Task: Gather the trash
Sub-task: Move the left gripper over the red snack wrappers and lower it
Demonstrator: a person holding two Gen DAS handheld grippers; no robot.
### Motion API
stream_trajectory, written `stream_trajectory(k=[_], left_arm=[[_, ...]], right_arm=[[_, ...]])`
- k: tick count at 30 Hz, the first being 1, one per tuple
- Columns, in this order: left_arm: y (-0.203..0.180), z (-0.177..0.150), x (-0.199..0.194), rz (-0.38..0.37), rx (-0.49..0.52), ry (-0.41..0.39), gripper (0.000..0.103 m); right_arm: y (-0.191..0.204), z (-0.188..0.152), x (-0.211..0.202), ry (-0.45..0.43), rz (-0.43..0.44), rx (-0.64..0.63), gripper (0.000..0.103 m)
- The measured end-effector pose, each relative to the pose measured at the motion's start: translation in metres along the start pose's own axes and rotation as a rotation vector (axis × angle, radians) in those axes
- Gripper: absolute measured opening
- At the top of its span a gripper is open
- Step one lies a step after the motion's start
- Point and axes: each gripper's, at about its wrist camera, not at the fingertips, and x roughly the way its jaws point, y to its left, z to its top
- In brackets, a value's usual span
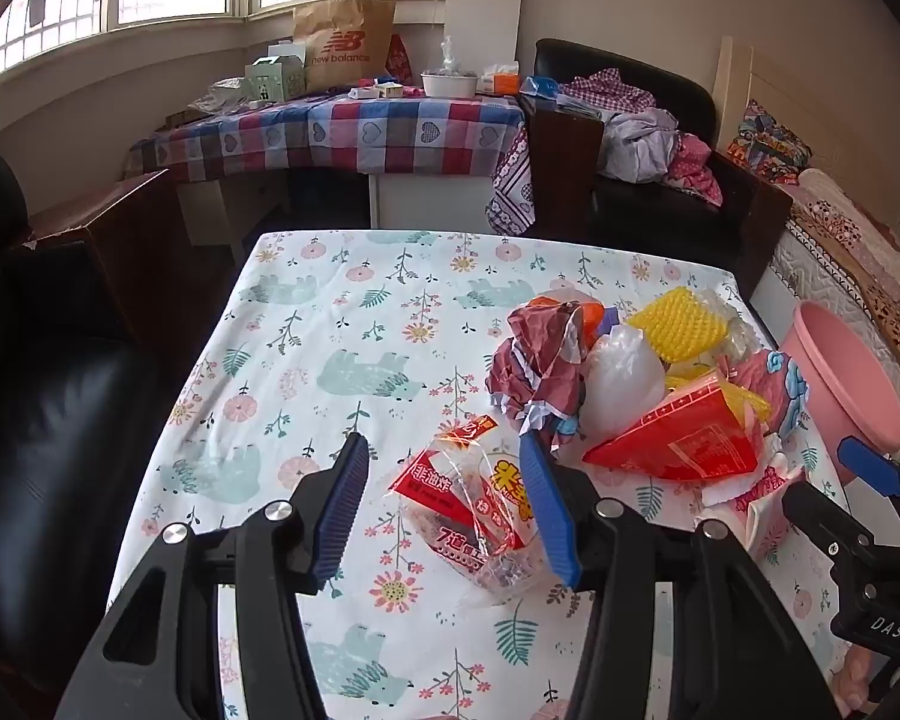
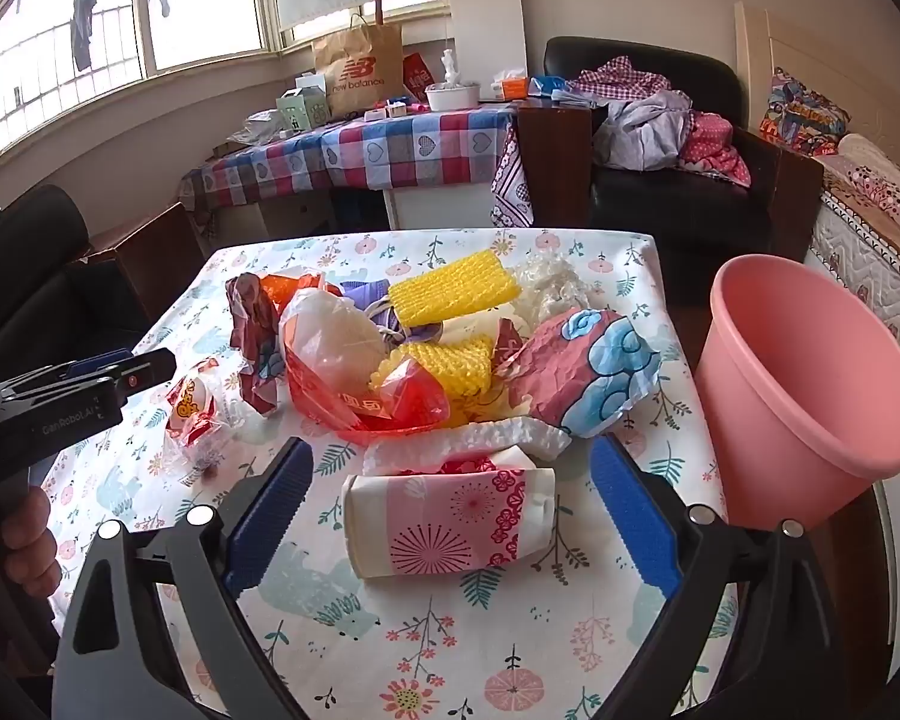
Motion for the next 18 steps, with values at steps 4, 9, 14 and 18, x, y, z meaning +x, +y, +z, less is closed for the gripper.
stream_trajectory(k=[4,9,14,18], left_arm=[[0.0,0.0,0.0,0.004,0.003,0.0,0.051],[0.001,0.0,-0.003,0.002,0.001,-0.009,0.051],[0.018,-0.005,-0.006,-0.067,-0.04,-0.005,0.051],[0.022,-0.01,-0.012,-0.129,-0.03,-0.002,0.051]], right_arm=[[0.001,0.0,0.0,0.001,0.0,0.0,0.094],[0.001,0.001,-0.001,-0.002,0.002,-0.003,0.094],[0.004,0.0,-0.003,-0.004,0.006,-0.004,0.094],[0.0,-0.001,-0.005,0.003,0.02,-0.002,0.087]])
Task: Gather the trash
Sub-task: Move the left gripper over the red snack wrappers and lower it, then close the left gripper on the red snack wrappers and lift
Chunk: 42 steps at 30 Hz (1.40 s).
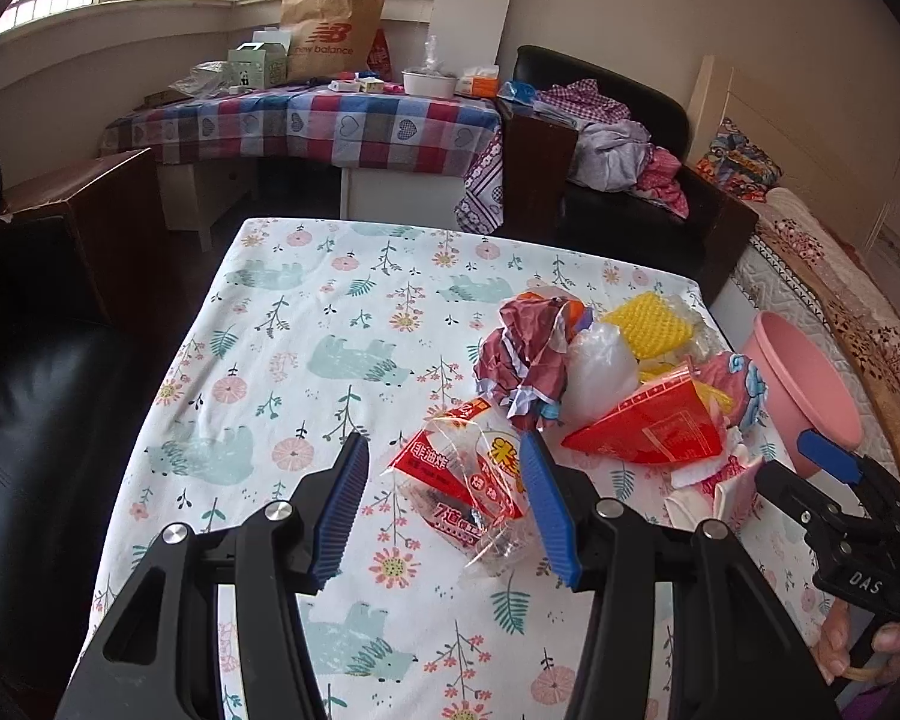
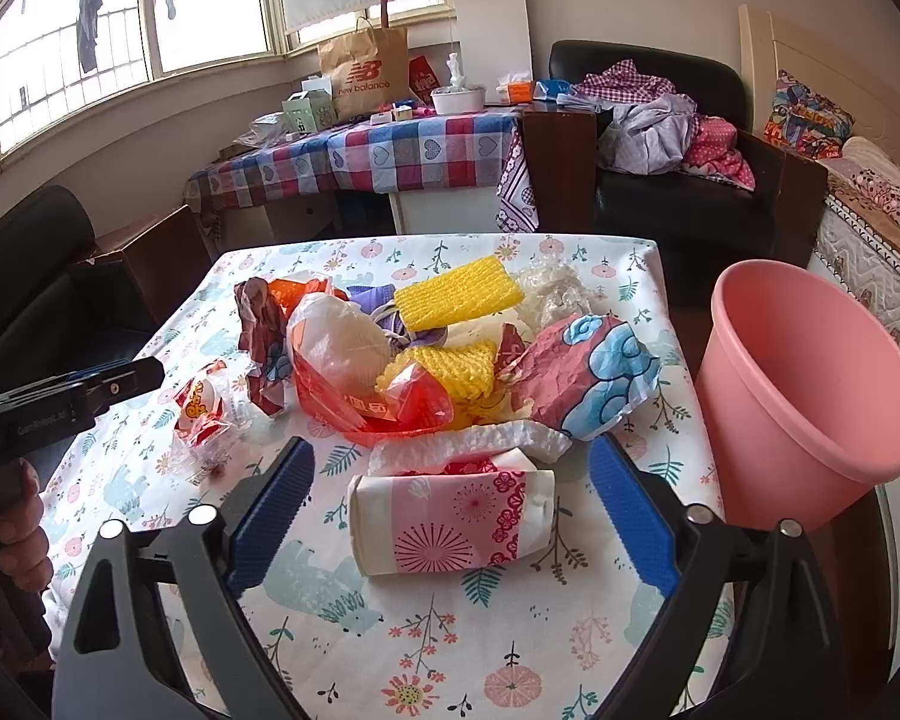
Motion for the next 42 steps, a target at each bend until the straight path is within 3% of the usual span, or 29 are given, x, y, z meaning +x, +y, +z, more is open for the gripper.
stream_trajectory(k=[4,15,16,17,19,23,27,32,36,39,42], left_arm=[[-0.002,-0.01,-0.005,-0.073,0.014,0.028,0.051],[-0.016,-0.007,0.031,-0.091,-0.058,0.142,0.051],[-0.018,-0.007,0.035,-0.078,-0.051,0.15,0.047],[-0.019,-0.008,0.038,-0.069,-0.042,0.16,0.034],[-0.017,-0.011,0.045,-0.088,-0.041,0.187,0.018],[-0.011,-0.012,0.041,-0.112,-0.06,0.166,0.009],[-0.008,-0.01,0.032,-0.128,-0.056,0.141,0.007],[-0.002,-0.006,0.022,-0.161,-0.075,0.107,0.006],[0.001,-0.002,0.016,-0.183,-0.088,0.081,0.005],[0.003,0.0,0.012,-0.189,-0.096,0.071,0.005],[0.005,0.0,0.006,-0.185,-0.09,0.058,0.005]], right_arm=[[-0.002,-0.005,0.001,0.01,0.03,-0.011,0.08],[-0.004,-0.013,0.001,0.019,0.088,-0.015,0.074],[-0.004,-0.014,0.0,0.016,0.091,-0.017,0.074],[-0.004,-0.014,0.0,0.014,0.094,-0.02,0.074],[-0.004,-0.014,-0.001,0.013,0.102,-0.024,0.074],[-0.008,-0.016,0.0,0.021,0.109,-0.026,0.074],[-0.015,-0.019,0.002,0.045,0.111,-0.006,0.067],[-0.023,-0.01,-0.002,0.045,0.139,0.028,0.067],[0.003,0.012,-0.006,-0.001,0.2,-0.076,0.066],[0.028,0.022,0.008,0.022,0.236,-0.164,0.054],[0.043,0.026,0.035,0.077,0.209,-0.228,0.045]])
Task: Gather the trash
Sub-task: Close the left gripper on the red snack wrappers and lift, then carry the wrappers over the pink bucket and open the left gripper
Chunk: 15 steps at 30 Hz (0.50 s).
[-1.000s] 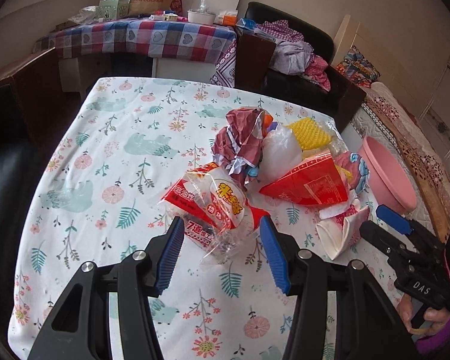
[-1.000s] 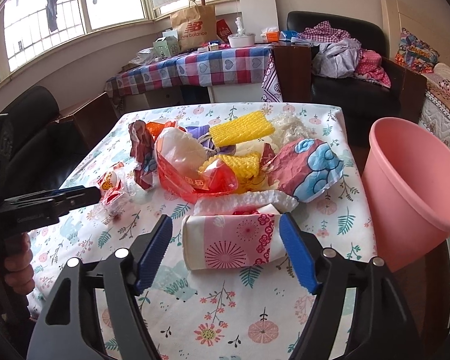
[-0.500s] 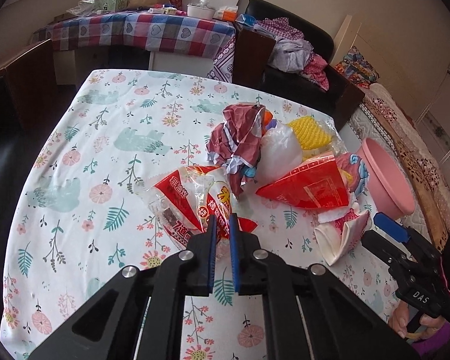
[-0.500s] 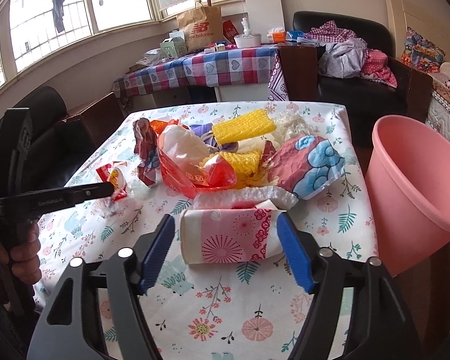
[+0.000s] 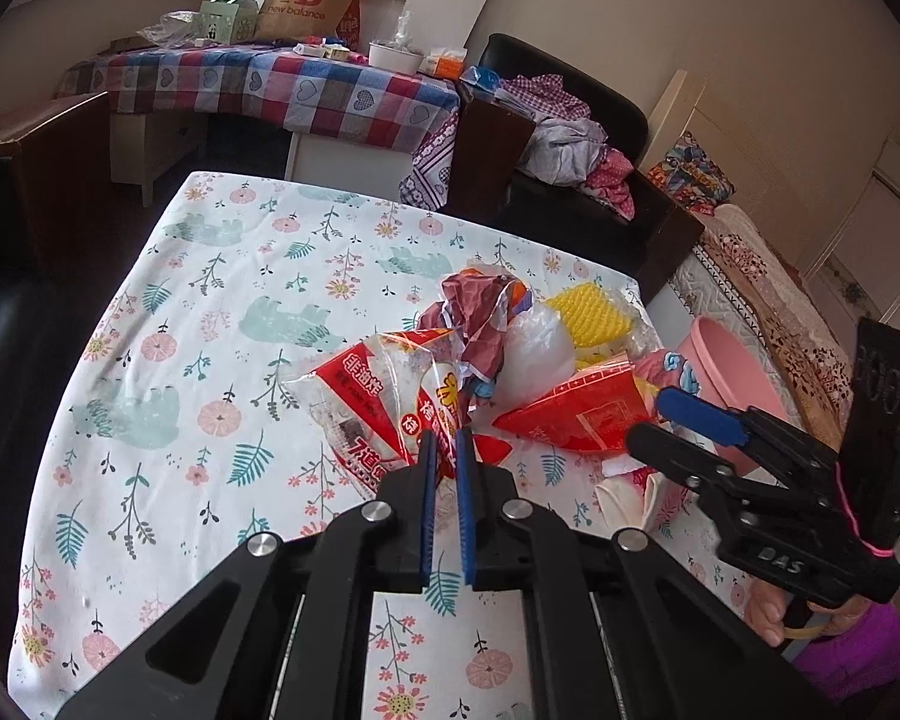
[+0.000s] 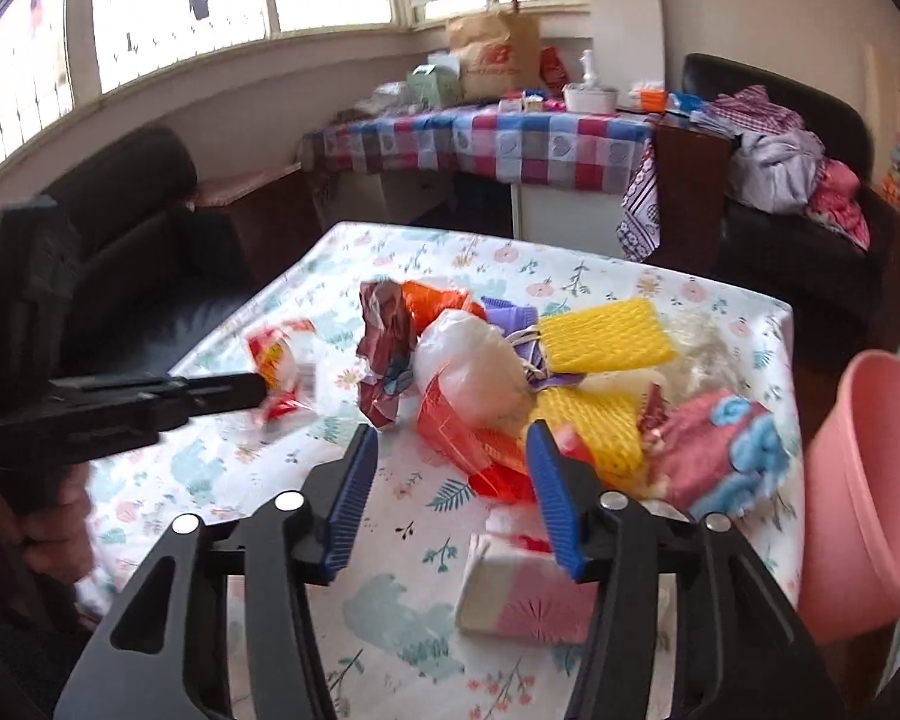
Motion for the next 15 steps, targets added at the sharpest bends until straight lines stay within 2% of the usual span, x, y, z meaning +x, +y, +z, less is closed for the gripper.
stream_trajectory(k=[2,3,4,6,9,15], left_arm=[[0.0,0.0,-0.005,0.006,0.004,-0.011,0.005],[0.001,0.0,-0.006,0.006,0.005,-0.015,0.005],[0.001,0.001,-0.008,0.006,0.005,-0.019,0.005],[0.001,0.001,-0.01,0.003,0.001,-0.023,0.005],[0.0,0.004,-0.008,-0.003,0.004,-0.024,0.005],[-0.018,0.01,-0.012,-0.035,0.034,-0.045,0.005]], right_arm=[[0.0,0.003,0.011,0.032,-0.001,-0.001,0.027],[-0.001,0.003,0.013,0.041,0.003,0.002,0.012],[-0.001,0.003,0.014,0.047,0.019,0.011,0.002],[-0.005,0.003,0.006,0.03,0.073,0.05,0.001],[-0.008,0.006,-0.013,-0.023,0.109,0.075,0.0],[-0.028,0.018,-0.06,-0.156,0.089,0.125,0.0]])
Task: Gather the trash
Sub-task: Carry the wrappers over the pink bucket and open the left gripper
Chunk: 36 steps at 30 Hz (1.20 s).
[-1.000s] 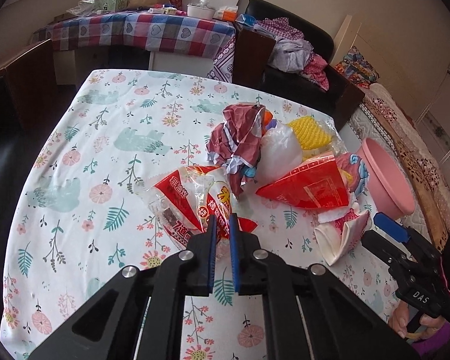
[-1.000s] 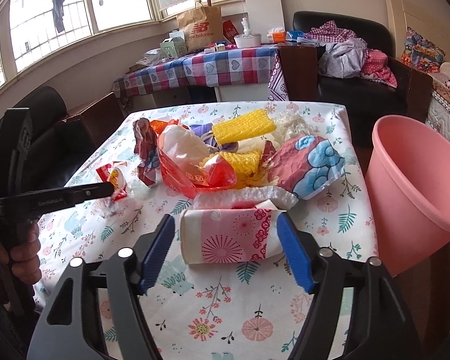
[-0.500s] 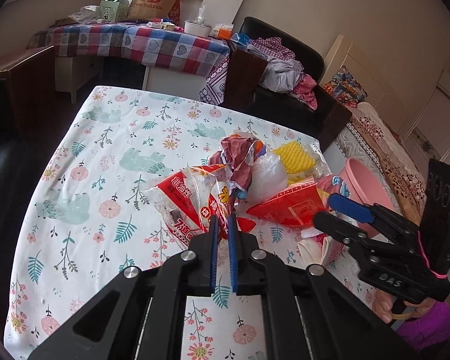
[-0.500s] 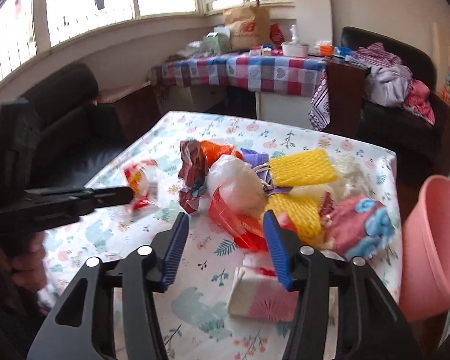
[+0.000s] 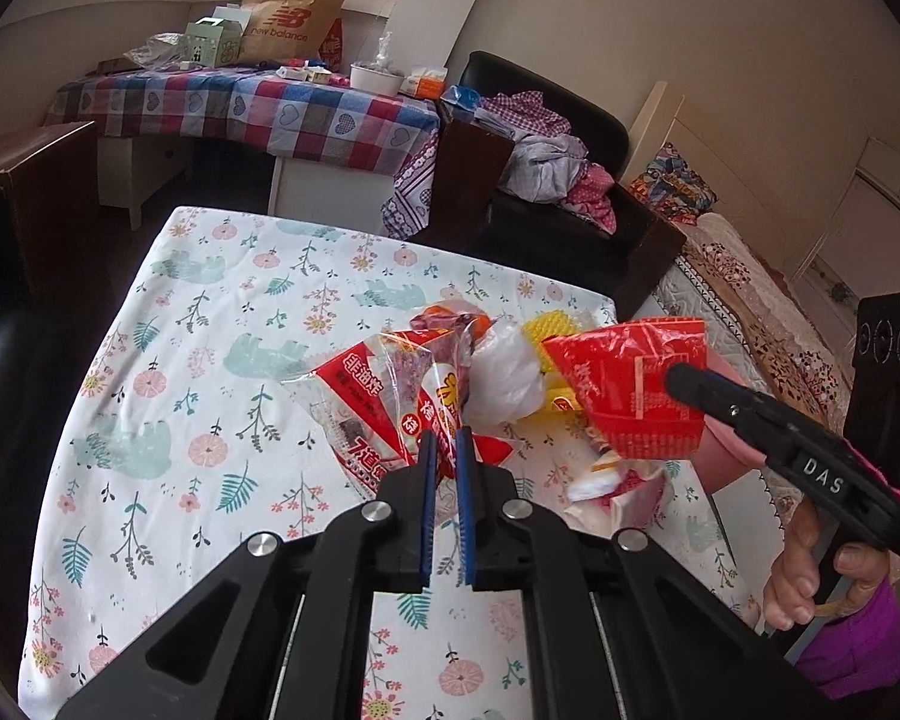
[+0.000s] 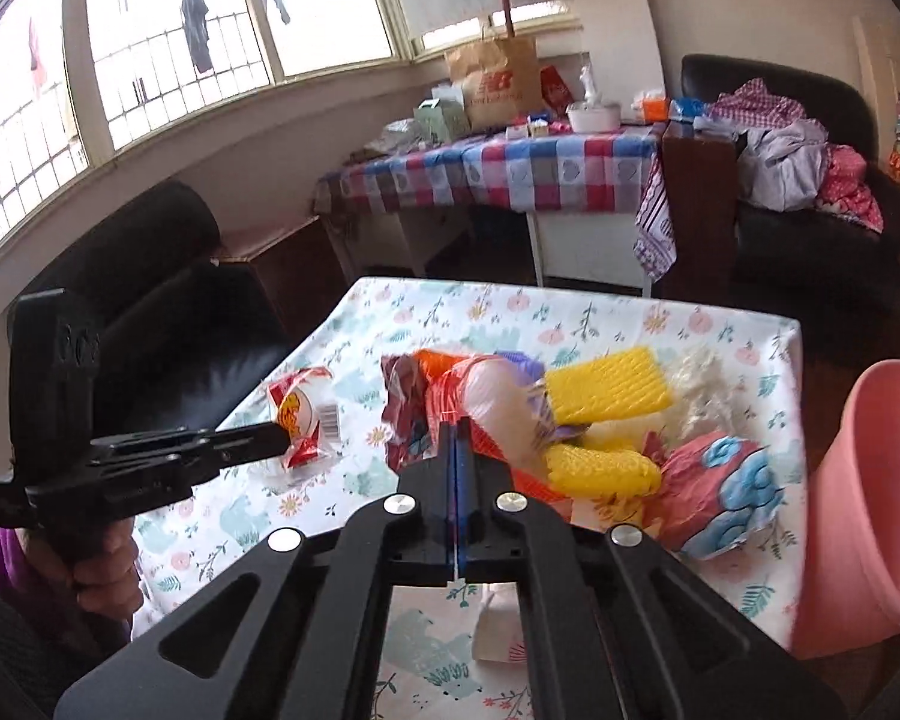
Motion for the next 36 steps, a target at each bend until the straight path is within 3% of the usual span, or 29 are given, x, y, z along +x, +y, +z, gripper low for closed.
stream_trajectory(k=[8,17,21,28,36], left_arm=[[-0.054,0.024,0.01,-0.126,0.076,-0.017,0.005],[-0.154,0.045,0.067,-0.285,0.222,0.038,0.005],[-0.202,0.048,0.1,-0.341,0.281,0.085,0.006],[-0.279,0.042,0.164,-0.428,0.357,0.179,0.006],[-0.321,0.03,0.217,-0.41,0.379,0.241,0.009]], right_arm=[[-0.064,0.005,-0.049,-0.133,-0.158,0.121,0.0],[-0.157,-0.015,-0.084,-0.203,-0.378,0.298,0.0],[-0.187,-0.027,-0.086,-0.2,-0.466,0.339,0.0],[-0.22,-0.052,-0.085,-0.162,-0.51,0.426,0.0],[-0.238,-0.068,-0.087,-0.101,-0.561,0.472,0.001]])
